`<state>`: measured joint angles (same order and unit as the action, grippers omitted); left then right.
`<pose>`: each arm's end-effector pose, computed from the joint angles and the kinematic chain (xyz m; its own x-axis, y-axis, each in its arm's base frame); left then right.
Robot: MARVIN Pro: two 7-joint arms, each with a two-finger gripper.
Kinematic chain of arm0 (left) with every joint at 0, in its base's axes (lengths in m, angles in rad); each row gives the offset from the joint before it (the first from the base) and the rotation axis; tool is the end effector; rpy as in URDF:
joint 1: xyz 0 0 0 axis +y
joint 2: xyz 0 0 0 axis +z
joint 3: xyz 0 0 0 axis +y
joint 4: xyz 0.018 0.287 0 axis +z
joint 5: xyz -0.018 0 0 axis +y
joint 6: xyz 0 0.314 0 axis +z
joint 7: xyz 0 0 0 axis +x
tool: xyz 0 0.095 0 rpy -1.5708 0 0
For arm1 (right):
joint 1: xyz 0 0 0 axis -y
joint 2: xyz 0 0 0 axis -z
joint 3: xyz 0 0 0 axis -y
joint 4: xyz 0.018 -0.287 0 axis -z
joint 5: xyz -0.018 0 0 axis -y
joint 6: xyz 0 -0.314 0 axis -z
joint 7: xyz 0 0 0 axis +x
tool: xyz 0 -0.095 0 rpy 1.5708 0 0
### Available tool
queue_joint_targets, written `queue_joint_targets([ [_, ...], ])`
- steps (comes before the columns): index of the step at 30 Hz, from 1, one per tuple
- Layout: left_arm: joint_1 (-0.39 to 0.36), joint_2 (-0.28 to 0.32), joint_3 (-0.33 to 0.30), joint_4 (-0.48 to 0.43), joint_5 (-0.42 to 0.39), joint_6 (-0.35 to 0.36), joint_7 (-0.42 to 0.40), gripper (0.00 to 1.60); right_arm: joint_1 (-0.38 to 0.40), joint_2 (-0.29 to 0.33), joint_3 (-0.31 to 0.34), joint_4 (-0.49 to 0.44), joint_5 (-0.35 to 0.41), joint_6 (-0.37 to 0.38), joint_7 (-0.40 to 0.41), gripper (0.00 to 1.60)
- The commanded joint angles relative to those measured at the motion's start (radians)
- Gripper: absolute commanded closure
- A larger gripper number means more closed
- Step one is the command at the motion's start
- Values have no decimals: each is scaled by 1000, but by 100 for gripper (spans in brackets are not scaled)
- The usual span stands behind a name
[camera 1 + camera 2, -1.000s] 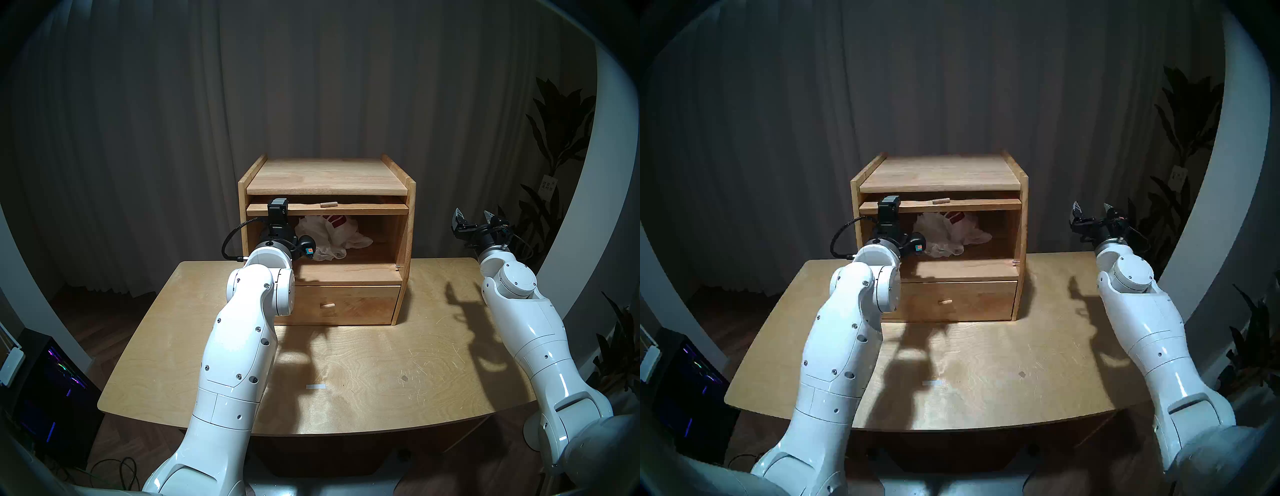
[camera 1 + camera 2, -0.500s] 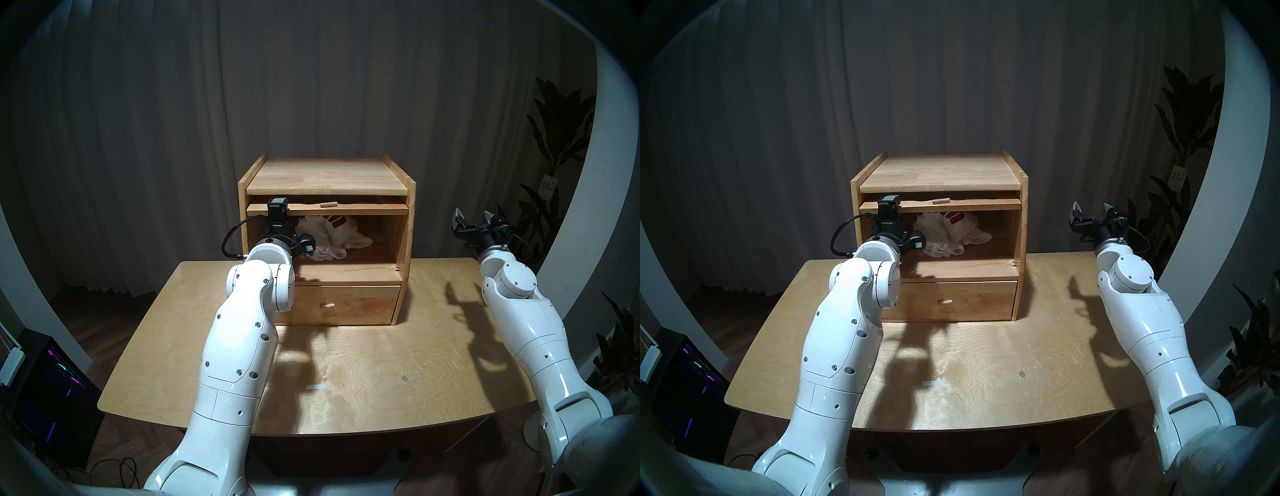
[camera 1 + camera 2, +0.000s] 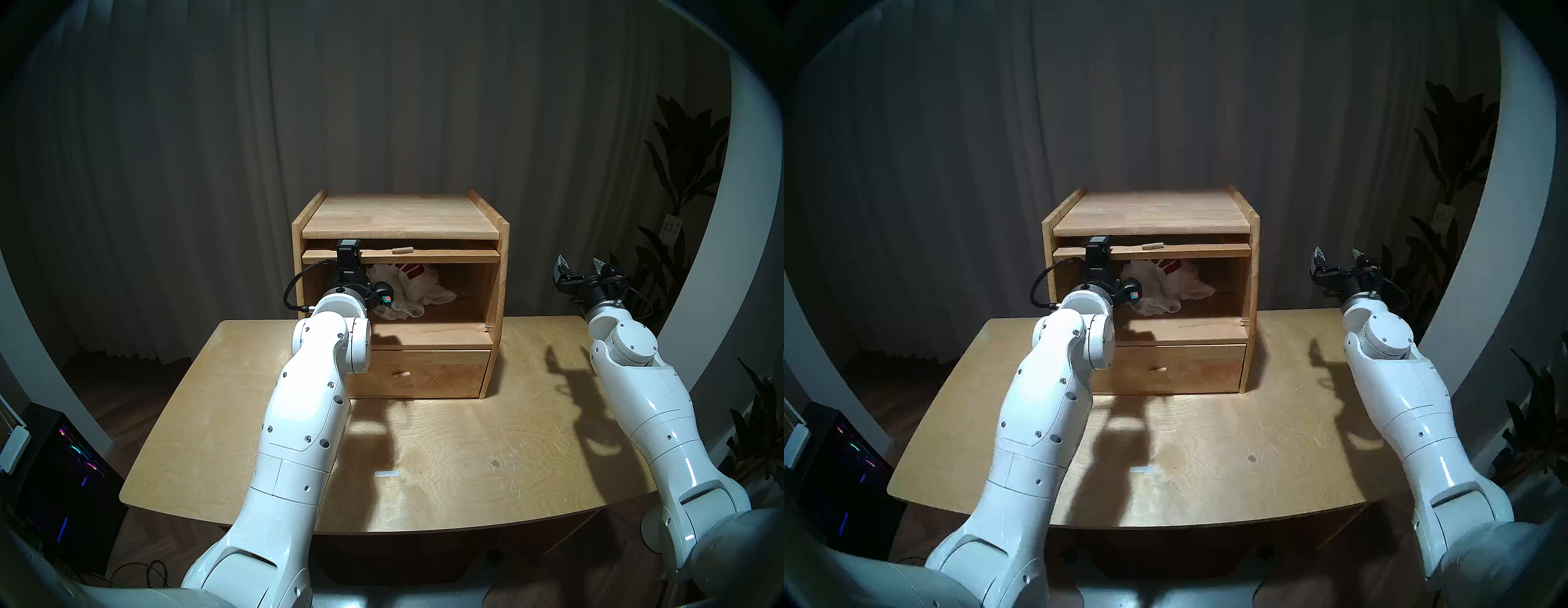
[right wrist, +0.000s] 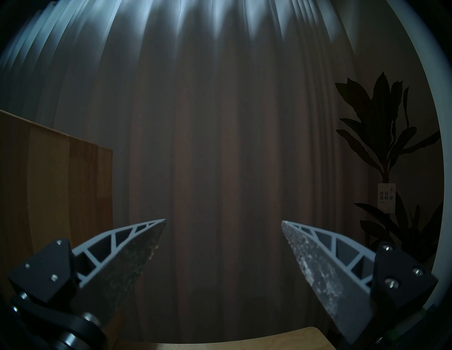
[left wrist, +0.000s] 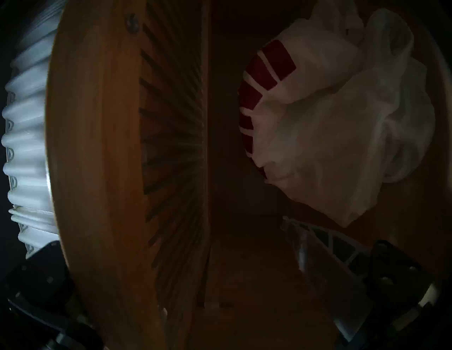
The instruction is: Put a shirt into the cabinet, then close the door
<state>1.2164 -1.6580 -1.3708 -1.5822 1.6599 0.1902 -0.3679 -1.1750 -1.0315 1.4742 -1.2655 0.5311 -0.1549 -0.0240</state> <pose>0.5025 -0.0928 -0.1618 -0.0082 -1.0000 -0.0010 0.0153 0.0009 -0.9999 0.5162 -0.1880 -0.1875 -0.2361 0.0227 0.9715 -0.0993 -0.9951 -0.0009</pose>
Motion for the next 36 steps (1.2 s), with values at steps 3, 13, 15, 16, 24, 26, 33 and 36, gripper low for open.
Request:
queue_joint_targets([
  [3,-11,1,-23,-32,-35,-27,-31,160,16,3,5,-18,-2,-11,1,0],
  [13,113,54,-48,-199,-88,-56,-145,160,16,3,5,-17,-1,-9,1,0],
  [15,142,72,-52,-238,-103,-66,-175,160,16,3,4,-17,-1,-9,1,0],
  [16,142,72,-52,-238,-103,-66,-175,160,16,3,4,-17,-1,-9,1,0],
  [24,209,106,-31,-332,-146,-78,-266,160,17,3,4,-16,-1,-8,1,0],
  [26,231,121,-24,-369,-161,-76,-290,160,17,3,4,-16,-1,-8,1,0],
  [33,274,161,-10,-435,-191,-76,-342,160,17,3,4,-16,-1,-8,1,0],
  [36,289,182,-5,-457,-204,-69,-362,160,17,3,4,-16,-1,-8,1,0],
])
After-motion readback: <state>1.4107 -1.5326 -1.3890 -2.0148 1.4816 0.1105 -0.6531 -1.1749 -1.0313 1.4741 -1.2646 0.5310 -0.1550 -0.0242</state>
